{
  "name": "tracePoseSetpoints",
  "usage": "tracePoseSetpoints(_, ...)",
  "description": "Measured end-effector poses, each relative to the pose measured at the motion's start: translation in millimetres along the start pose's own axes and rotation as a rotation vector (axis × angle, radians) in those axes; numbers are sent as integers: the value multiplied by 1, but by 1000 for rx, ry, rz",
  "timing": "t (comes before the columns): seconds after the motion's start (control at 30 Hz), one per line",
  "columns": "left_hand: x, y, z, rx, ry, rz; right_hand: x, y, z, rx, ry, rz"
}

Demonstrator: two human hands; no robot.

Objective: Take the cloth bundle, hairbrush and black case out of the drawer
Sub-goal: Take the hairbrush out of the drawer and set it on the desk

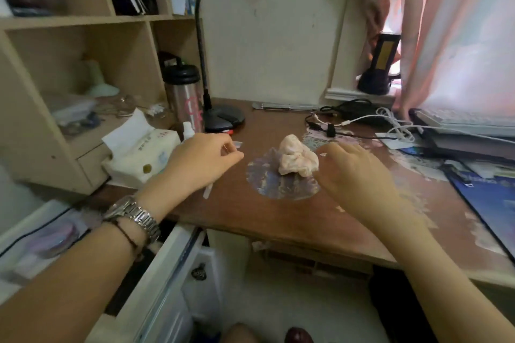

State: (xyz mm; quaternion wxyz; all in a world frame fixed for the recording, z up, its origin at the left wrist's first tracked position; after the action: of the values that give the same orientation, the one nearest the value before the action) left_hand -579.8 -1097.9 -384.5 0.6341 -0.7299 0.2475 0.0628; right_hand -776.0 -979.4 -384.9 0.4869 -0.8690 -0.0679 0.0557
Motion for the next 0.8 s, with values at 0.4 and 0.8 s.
tracePoseSetpoints(0.4,159,-73,72,35,-160,-35,164,43,-45,7,-238,-224)
tracePoseSetpoints(0.8,269,-37,101,42,-307,70,273,131,-69,201,-320,-472)
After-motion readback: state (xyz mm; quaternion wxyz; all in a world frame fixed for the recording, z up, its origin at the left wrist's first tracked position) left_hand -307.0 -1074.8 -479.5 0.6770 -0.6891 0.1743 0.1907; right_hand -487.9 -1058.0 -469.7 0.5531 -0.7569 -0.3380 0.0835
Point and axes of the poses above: each hand's wrist, its own z-axis away from the middle knuckle, its own y-axis out of the palm, x = y × z, the point moved 8 cm from there along -z, towards the middle knuckle, and after that the axes turned 15 degrees about -y, right-handed, at the moved point
